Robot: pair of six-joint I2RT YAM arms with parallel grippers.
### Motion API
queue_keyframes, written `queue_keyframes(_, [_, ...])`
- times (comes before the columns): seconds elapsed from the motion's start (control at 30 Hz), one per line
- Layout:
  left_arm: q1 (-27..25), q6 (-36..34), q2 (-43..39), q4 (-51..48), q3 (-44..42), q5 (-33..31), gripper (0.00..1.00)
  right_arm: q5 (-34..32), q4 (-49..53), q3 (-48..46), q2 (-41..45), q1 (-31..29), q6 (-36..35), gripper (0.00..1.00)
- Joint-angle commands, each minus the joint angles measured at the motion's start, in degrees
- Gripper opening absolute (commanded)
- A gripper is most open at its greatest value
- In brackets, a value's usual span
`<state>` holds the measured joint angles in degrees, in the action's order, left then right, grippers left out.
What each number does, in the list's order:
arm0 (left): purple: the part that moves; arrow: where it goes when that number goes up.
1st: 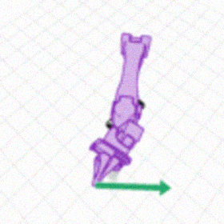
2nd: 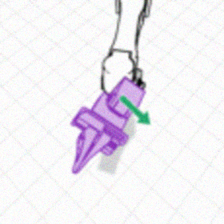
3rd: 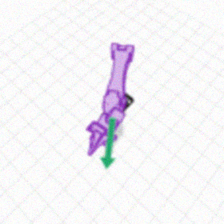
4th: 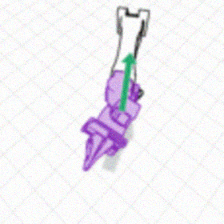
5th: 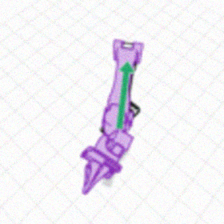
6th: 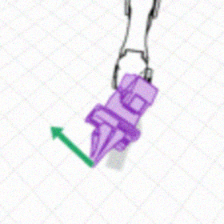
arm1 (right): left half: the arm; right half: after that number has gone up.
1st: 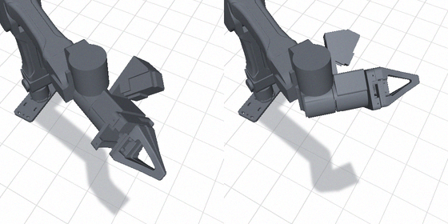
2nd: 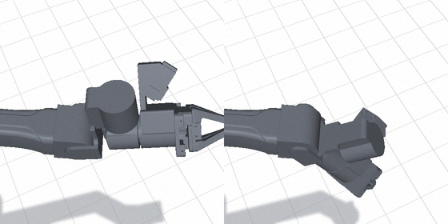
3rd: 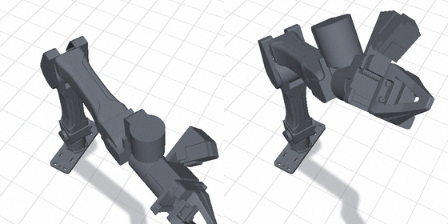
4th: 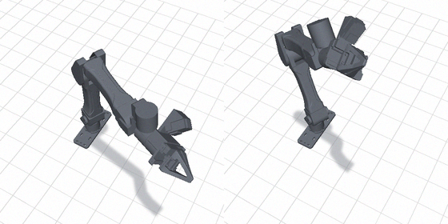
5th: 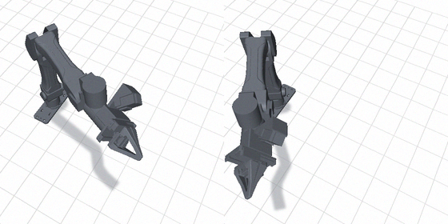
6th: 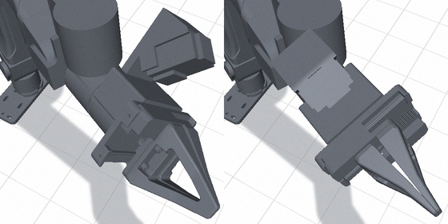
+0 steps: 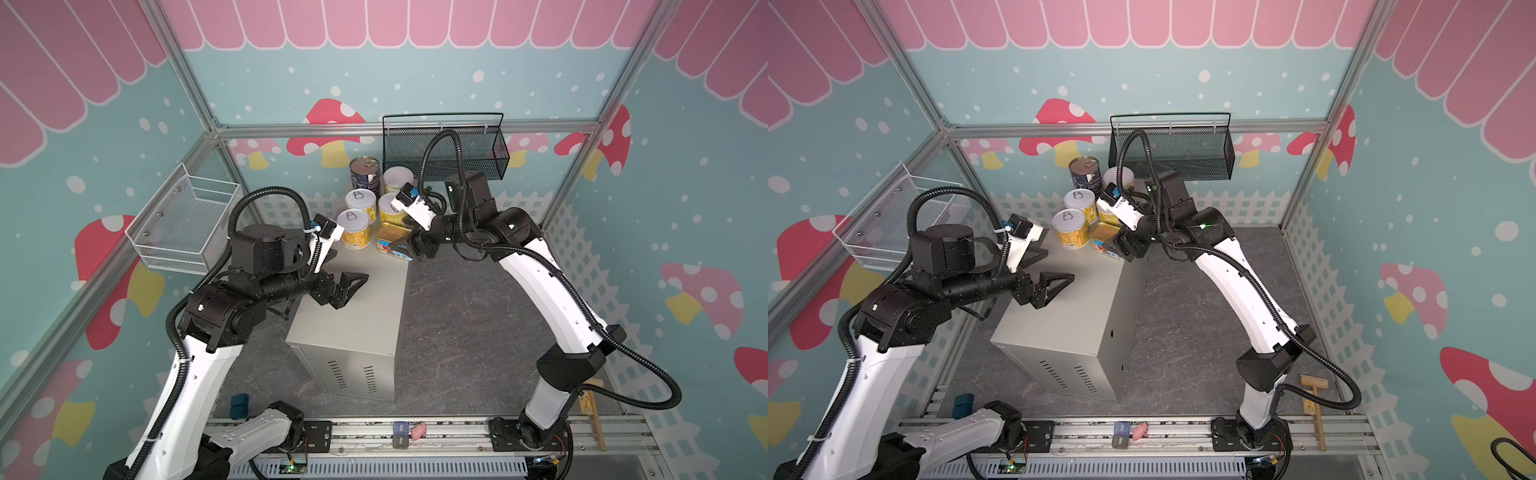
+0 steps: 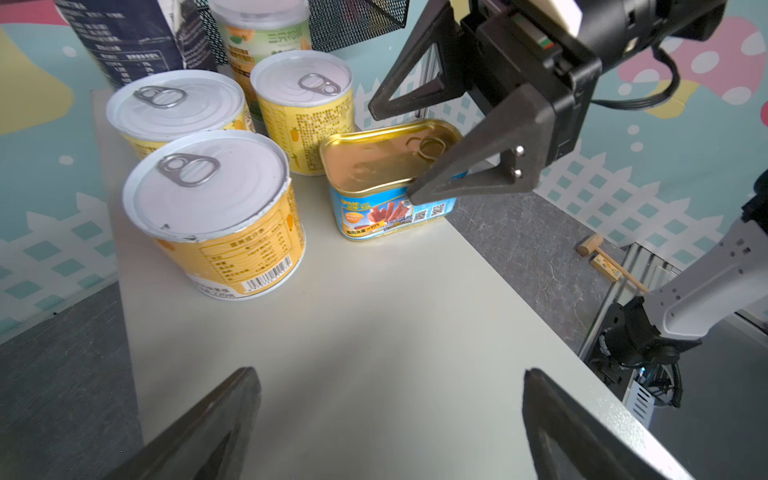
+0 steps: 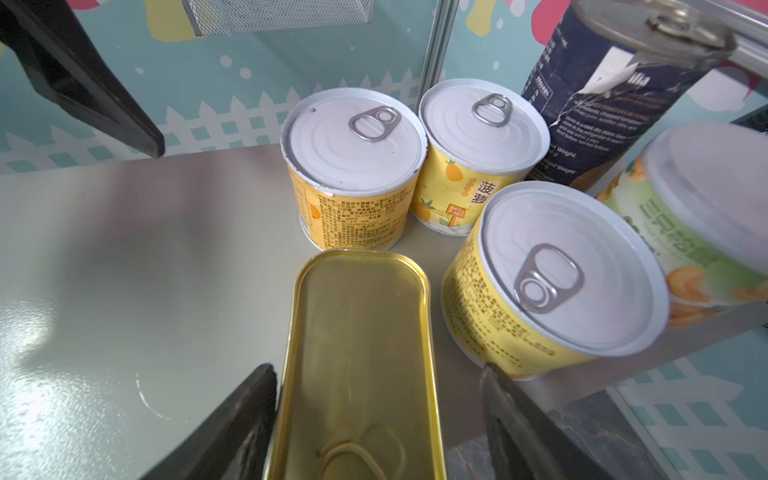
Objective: Place and organize the canned foods onto the counter
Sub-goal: 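Lower the tin next to the pineapple cans with the right gripper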
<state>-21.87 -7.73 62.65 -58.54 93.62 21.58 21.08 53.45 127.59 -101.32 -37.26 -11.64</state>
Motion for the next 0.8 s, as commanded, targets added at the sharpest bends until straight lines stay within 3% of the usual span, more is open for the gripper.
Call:
queue_keyframes(0.0, [1.0,0.3,-1.5,2.6,-1.5,1.1,0.99,-2.3,0.3,-0.8,0.9,-0.5,-0.3,0.85])
queue_keyframes(0.5, [3.1,1.4,-4.0,5.6,-4.5,0.8,0.99,-5.9,-7.2,-17.6,12.1,-0.5,4.6,0.93])
queue_keyframes(0.77, [4.7,1.9,-5.0,6.6,-5.3,1.9,0.99,-5.9,-10.0,-19.7,13.2,-0.4,5.7,0.86])
